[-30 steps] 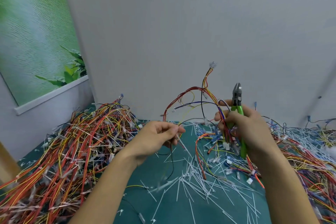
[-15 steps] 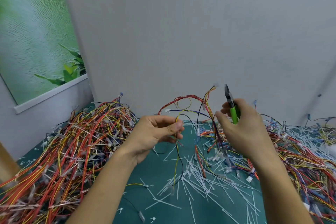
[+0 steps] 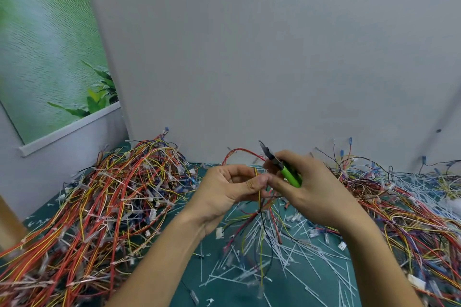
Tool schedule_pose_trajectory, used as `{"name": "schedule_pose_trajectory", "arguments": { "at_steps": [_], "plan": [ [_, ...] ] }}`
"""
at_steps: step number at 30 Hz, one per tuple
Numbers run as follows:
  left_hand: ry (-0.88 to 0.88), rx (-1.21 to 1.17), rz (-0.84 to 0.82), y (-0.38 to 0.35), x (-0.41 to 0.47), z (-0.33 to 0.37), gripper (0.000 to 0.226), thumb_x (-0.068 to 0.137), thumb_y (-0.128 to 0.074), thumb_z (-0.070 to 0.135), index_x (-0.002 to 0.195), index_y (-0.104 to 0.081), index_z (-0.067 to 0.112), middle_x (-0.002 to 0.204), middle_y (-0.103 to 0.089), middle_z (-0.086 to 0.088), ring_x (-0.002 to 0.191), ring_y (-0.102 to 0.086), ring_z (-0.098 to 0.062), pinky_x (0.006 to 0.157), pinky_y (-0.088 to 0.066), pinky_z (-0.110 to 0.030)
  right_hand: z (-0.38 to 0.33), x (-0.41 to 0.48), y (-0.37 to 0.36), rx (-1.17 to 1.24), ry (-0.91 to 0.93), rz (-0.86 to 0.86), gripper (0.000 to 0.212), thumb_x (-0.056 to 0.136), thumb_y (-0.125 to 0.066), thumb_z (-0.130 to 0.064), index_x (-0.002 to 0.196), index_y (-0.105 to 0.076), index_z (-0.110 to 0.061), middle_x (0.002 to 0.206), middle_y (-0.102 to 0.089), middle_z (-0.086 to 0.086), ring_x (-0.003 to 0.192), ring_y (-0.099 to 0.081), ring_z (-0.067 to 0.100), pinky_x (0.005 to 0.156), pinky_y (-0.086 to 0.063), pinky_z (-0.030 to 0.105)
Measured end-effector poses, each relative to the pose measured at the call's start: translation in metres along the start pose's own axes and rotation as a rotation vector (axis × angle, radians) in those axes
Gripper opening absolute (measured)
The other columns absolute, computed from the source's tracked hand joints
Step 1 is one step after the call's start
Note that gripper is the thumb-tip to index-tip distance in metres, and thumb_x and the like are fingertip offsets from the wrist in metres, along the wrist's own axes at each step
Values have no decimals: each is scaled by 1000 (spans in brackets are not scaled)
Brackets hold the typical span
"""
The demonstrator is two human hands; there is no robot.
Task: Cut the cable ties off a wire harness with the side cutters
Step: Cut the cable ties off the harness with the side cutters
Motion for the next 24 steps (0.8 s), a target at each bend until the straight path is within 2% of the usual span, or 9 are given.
{"name": "schedule_pose_trajectory", "arguments": {
  "at_steps": [2, 6, 8, 10, 14, 17, 21, 24],
  "plan": [
    [10, -8, -2, -4, 0, -4, 33, 59, -86, 21, 84, -74, 3, 79, -74, -17, 66, -73, -20, 65, -59, -25, 2, 0, -2, 31, 1, -47, 8, 96, -70, -34, 102, -68, -29, 89, -72, -8, 82, -66, 8, 73, -52, 26],
    [21, -6, -5, -11, 1, -15, 38, 63, -83, 24, 90, -70, 0, 75, -73, -13, 66, -71, -17, 65, -58, -23, 7, -2, -2, 137, -52, -141, 6, 98, -69, -31, 103, -70, -29, 92, -74, -6, 86, -68, 10, 76, -52, 25],
    [57, -11, -20, -16, 1, -22, 33, 68, -81, 24, 90, -70, 2, 75, -72, -10, 66, -70, -16, 65, -58, -24, 10, -3, -3, 146, -67, -180, 5, 98, -69, -27, 103, -71, -28, 89, -74, -9, 82, -67, 4, 73, -50, 20],
    [124, -74, -58, -24, 0, -33, 26, 75, -77, 23, 91, -69, 4, 75, -69, -7, 68, -68, -15, 66, -57, -25, 13, -3, -3, 190, -91, -185, 8, 98, -69, -19, 102, -71, -25, 85, -73, -8, 75, -62, 2, 70, -48, 18],
    [241, -280, -210, -45, -5, -46, 21, 89, -70, 25, 95, -61, 8, 79, -61, -1, 71, -61, -13, 65, -50, -25, 18, -5, -4, 336, -145, -216, 9, 98, -67, -9, 104, -69, -15, 78, -69, -1, 70, -57, 12, 66, -47, 27],
    [294, -400, -267, -56, -9, -48, 17, 90, -67, 27, 93, -62, 11, 80, -54, 2, 68, -55, -11, 61, -46, -25, 20, -6, -1, 379, -157, -210, 6, 97, -69, -10, 100, -69, -16, 79, -68, 3, 71, -55, 17, 67, -46, 31],
    [332, -479, -309, -63, -15, -47, 12, 94, -62, 26, 93, -62, 14, 79, -51, 3, 68, -51, -11, 60, -39, -24, 15, -8, 1, 425, -146, -212, 6, 87, -69, -26, 91, -69, -22, 79, -68, -1, 73, -58, 13, 67, -47, 26],
    [319, -498, -305, -64, -16, -43, 11, 95, -61, 24, 95, -61, 13, 79, -49, 3, 69, -50, -12, 60, -38, -25, 13, -7, 2, 453, -125, -195, 4, 87, -68, -24, 89, -67, -21, 81, -65, 5, 78, -57, 19, 74, -45, 35]
  ]
}}
Point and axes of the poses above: each hand's wrist, its own x-axis towards the middle knuckle, its own y-axis out of the back of the hand, z = x × y, the point moved 8 cm from there along x, towards the middle knuckle
